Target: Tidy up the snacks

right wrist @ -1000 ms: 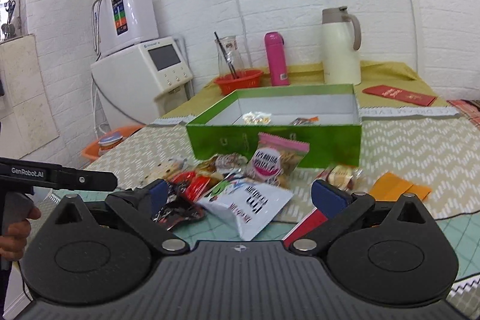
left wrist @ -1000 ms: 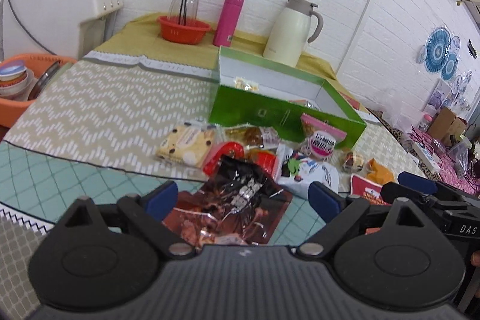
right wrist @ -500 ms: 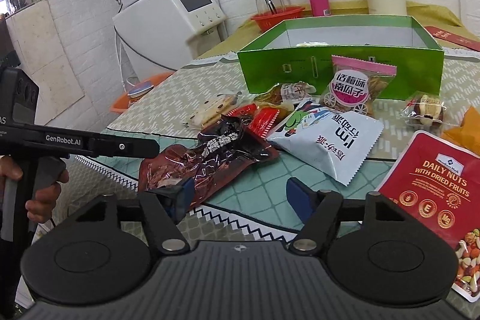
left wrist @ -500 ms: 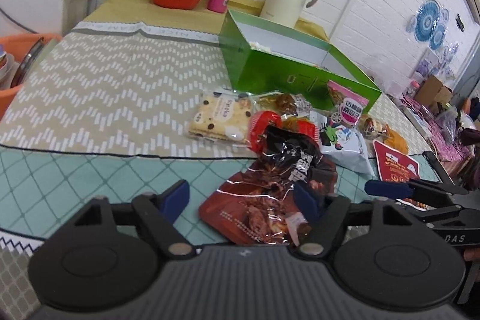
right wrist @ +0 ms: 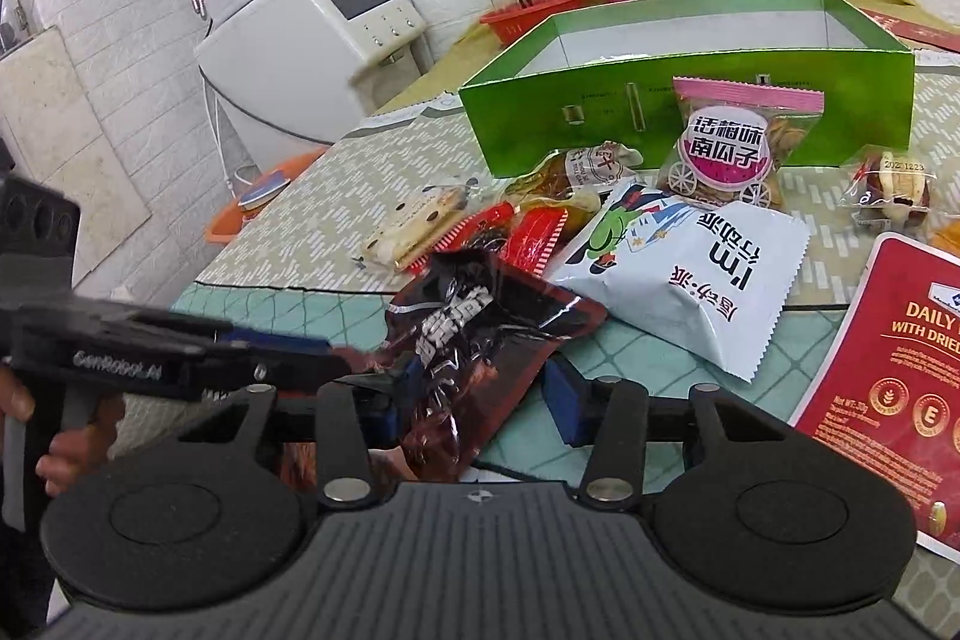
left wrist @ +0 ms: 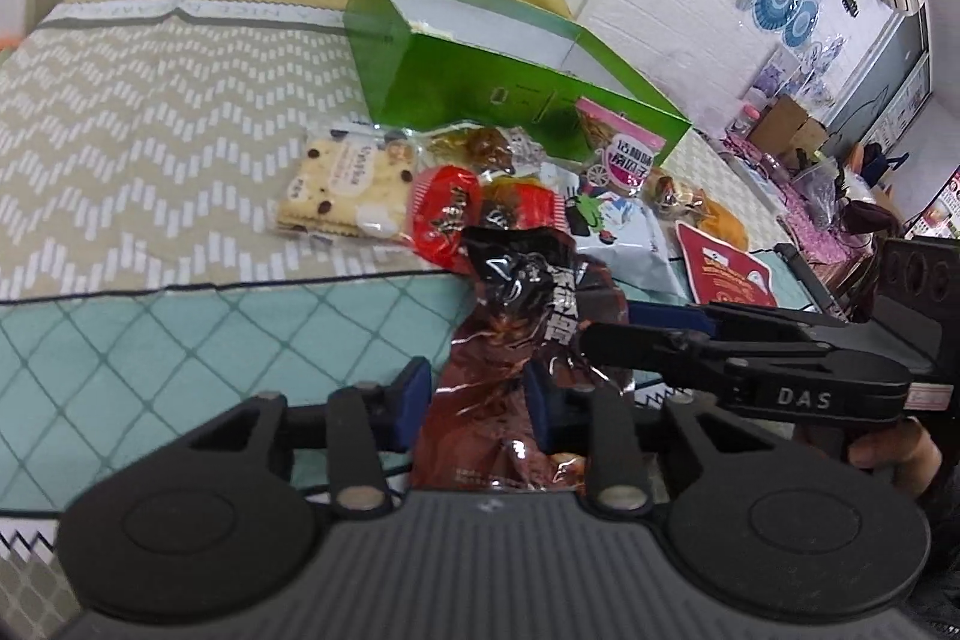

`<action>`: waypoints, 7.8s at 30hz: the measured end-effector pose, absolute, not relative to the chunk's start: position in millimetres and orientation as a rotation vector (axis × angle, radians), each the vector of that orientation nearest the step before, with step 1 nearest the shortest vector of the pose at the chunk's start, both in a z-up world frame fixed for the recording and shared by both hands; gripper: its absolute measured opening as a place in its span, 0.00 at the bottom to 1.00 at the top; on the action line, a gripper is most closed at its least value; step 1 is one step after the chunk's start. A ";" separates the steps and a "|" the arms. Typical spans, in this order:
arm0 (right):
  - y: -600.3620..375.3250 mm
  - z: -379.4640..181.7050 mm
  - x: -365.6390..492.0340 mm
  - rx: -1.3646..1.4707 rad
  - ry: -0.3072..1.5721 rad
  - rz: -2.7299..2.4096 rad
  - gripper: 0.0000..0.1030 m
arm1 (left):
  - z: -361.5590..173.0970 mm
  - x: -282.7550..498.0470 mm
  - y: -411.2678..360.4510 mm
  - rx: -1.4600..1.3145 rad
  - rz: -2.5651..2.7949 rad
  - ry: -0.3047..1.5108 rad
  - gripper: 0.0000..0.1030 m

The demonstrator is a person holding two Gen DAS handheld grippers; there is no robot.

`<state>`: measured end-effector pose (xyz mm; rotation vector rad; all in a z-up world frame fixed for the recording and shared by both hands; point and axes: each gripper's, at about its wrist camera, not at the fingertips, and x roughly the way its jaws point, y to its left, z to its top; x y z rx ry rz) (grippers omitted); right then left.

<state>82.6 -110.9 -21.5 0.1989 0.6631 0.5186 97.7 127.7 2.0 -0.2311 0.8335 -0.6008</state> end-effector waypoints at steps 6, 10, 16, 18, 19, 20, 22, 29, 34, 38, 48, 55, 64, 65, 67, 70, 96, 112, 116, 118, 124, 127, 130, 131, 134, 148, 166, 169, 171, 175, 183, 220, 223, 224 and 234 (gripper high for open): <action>-108.6 -22.5 84.3 0.207 0.655 0.513 0.71 | 0.7 85.5 124.2 -0.258 -0.624 0.821 0.35; -109.6 -23.6 84.9 0.218 0.654 0.515 0.68 | 1.7 78.9 123.3 -0.264 -0.624 0.825 0.40; -109.0 -23.7 84.1 0.221 0.648 0.518 0.66 | 3.4 65.0 125.8 -0.246 -0.614 0.837 0.45; -108.1 -24.4 84.1 0.221 0.641 0.517 0.66 | 3.9 64.9 119.7 -0.213 -0.595 0.827 0.40; -107.2 -24.6 84.3 0.216 0.637 0.518 0.65 | 4.2 64.9 114.8 -0.185 -0.569 0.819 0.28; -106.2 -24.5 84.4 0.208 0.633 0.519 0.64 | 5.1 64.8 108.9 -0.144 -0.540 0.809 0.12; -106.2 -22.8 83.3 0.206 0.630 0.520 0.52 | 5.6 66.1 101.8 -0.125 -0.510 0.806 0.05; -115.2 -11.1 73.3 0.171 0.579 0.485 0.17 | 5.2 59.0 101.1 -0.210 -0.504 0.812 0.05; -118.7 5.4 64.9 0.170 0.513 0.498 0.15 | 24.1 52.3 101.1 -0.222 -0.514 0.765 0.05; -124.7 24.1 67.9 0.174 0.448 0.506 0.15 | 45.8 56.2 96.7 -0.215 -0.525 0.702 0.05; -149.5 75.1 121.6 0.153 0.322 0.475 0.15 | 88.0 117.9 74.3 -0.240 -0.555 0.579 0.05; -161.6 102.1 175.7 0.133 0.294 0.453 0.15 | 108.2 177.8 62.9 -0.261 -0.566 0.540 0.05; -181.9 93.3 243.4 0.181 0.326 0.415 0.15 | 95.8 254.8 45.5 -0.284 -0.563 0.589 0.06; -184.1 89.8 250.0 0.191 0.337 0.411 0.15 | 91.9 262.5 44.3 -0.285 -0.563 0.598 0.06; -188.8 81.4 263.0 0.221 0.363 0.410 0.15 | 83.0 276.1 42.7 -0.293 -0.562 0.622 0.06; -193.3 67.9 277.7 0.238 0.396 0.408 0.15 | 71.0 292.4 41.0 -0.295 -0.560 0.654 0.06; -196.3 50.5 287.7 0.293 0.397 0.402 1.00 | 76.9 281.8 46.0 -0.253 -0.329 0.471 0.99; -205.2 84.3 229.7 0.271 0.313 0.411 1.00 | 110.5 215.7 41.8 -0.211 -0.332 0.428 0.99; -212.2 93.6 206.2 0.260 0.282 0.433 1.00 | 115.8 189.0 41.9 -0.217 -0.322 0.428 0.99; -216.2 96.1 192.3 0.245 0.269 0.448 1.00 | 115.4 174.6 40.7 -0.216 -0.319 0.437 0.99; -228.7 99.6 139.9 0.205 0.217 0.460 1.00 | 101.0 131.8 30.4 -0.209 -0.351 0.474 0.99; -238.9 95.2 113.4 0.209 0.192 0.455 1.00 | 87.7 111.8 21.6 -0.212 -0.380 0.498 0.99; -249.0 84.9 92.0 0.234 0.176 0.437 1.00 | 73.0 96.7 13.9 -0.224 -0.390 0.529 0.99; -252.6 79.7 84.5 0.242 0.167 0.431 1.00 | 67.1 91.2 11.6 -0.227 -0.393 0.540 0.99; -261.1 62.1 66.5 0.261 0.160 0.402 1.00 | 52.3 77.9 5.9 -0.232 -0.395 0.568 0.99; -311.1 -26.1 23.4 0.382 0.402 0.187 1.00 | 4.7 65.6 -39.8 -0.233 -0.596 0.759 0.99; -333.5 -28.8 81.7 0.230 0.484 0.244 1.00 | -2.4 84.1 -75.3 -0.244 -0.575 0.815 0.57; -336.3 -33.2 88.1 0.244 0.511 0.272 0.79 | -2.4 85.1 -75.9 -0.245 -0.585 0.830 0.50; -336.9 -35.6 88.2 0.263 0.526 0.298 0.52 | -2.5 85.9 -76.4 -0.256 -0.589 0.839 0.46; -338.9 -38.4 79.9 0.286 0.526 0.307 0.33 | -4.0 88.2 -80.6 -0.271 -0.602 0.847 0.32; -342.4 -41.2 73.4 0.291 0.517 0.320 0.29 | -10.8 98.6 -80.9 -0.436 -0.638 0.869 0.22; -341.4 -30.9 63.6 0.300 0.493 0.306 0.04 | -1.0 116.3 -86.2 -0.397 -0.638 0.821 0.21; -339.3 -19.1 56.7 0.287 0.462 0.312 0.04 | 9.5 110.9 -80.8 -0.401 -0.649 0.792 0.21; -337.0 -14.5 54.8 0.278 0.451 0.313 0.04 | 13.1 109.5 -79.0 -0.403 -0.653 0.780 0.21; -320.1 25.1 61.7 0.252 0.356 0.347 0.04 | 47.5 113.0 -55.5 -0.422 -0.665 0.668 0.21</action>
